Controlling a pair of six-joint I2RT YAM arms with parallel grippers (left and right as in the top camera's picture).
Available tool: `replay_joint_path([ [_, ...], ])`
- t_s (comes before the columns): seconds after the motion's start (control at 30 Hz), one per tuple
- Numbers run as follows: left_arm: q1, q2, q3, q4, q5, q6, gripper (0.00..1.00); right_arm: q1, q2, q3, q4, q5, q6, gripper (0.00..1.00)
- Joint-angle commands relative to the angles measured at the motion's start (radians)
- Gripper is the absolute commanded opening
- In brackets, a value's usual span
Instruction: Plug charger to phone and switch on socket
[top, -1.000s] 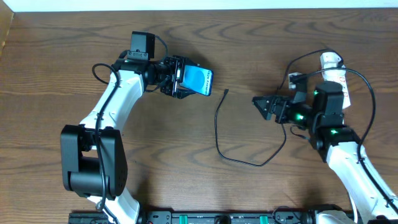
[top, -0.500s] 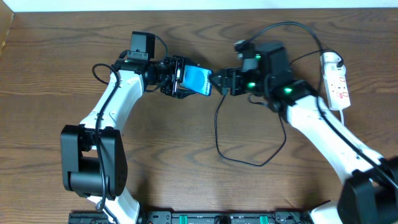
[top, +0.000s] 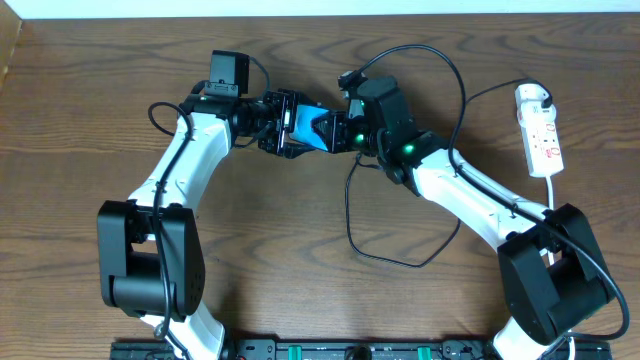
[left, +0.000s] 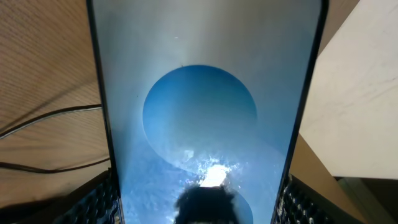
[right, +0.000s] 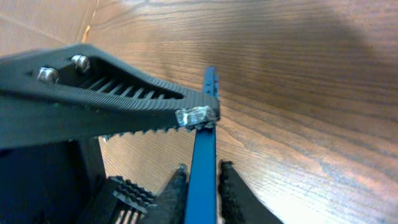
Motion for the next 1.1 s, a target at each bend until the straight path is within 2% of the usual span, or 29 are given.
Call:
replay_joint_path([
  [0.0,0.004,-0.029,0.029,0.005,0.038,0.0,0.69,0.001,0.004,0.019,0.002,0.008,0.026,0.06],
  [0.03,0.004,-0.029,0.029,0.005,0.038,0.0,0.69,0.0,0.003,0.019,0.006,0.008,0.042,0.01],
  [0.1,0.004,-0.029,0.029,0.005,0.037,0.0,0.69,-0.01,0.0,0.019,0.01,-0.011,0.078,0.01],
  [0.17,0.004,-0.028,0.029,0.005,0.037,0.036,0.78,-0.035,-0.011,0.019,0.01,-0.053,0.096,0.01],
  [0.2,0.004,-0.028,0.028,0.005,0.037,0.093,0.86,-0.06,-0.024,0.019,0.003,-0.084,0.104,0.01],
  [0.27,0.004,-0.029,0.028,0.005,0.036,0.197,0.92,-0.093,-0.042,0.019,-0.015,-0.101,0.119,0.01],
  [0.4,0.004,-0.029,0.028,0.009,0.012,0.362,0.93,-0.175,-0.05,0.019,-0.024,-0.203,0.144,0.01],
  [0.5,0.004,-0.029,0.028,0.113,0.053,0.473,0.93,-0.233,-0.05,0.019,0.061,-0.263,0.234,0.01],
  [0.57,0.004,-0.029,0.028,0.215,0.105,0.472,0.93,-0.254,-0.05,0.019,0.134,-0.266,0.34,0.01],
  [0.6,0.006,-0.029,0.028,0.316,0.137,0.434,0.93,-0.26,-0.05,0.019,0.195,-0.261,0.401,0.01],
  [0.73,0.026,-0.028,0.028,0.42,0.135,0.296,0.93,-0.257,-0.05,0.019,0.373,-0.219,0.527,0.01],
  [0.83,0.052,-0.028,0.028,0.492,0.119,0.189,0.93,-0.254,-0.05,0.019,0.42,-0.198,0.665,0.01],
  [0.9,0.055,-0.028,0.028,0.57,0.119,0.171,0.93,-0.227,-0.05,0.019,0.482,-0.174,0.731,0.01],
  [1.03,0.054,-0.028,0.028,0.59,0.111,0.13,0.92,-0.179,-0.048,0.019,0.483,-0.091,0.922,0.01],
  [1.07,0.054,-0.028,0.028,0.616,0.111,0.126,0.88,-0.165,-0.048,0.019,0.484,-0.076,0.969,0.01],
])
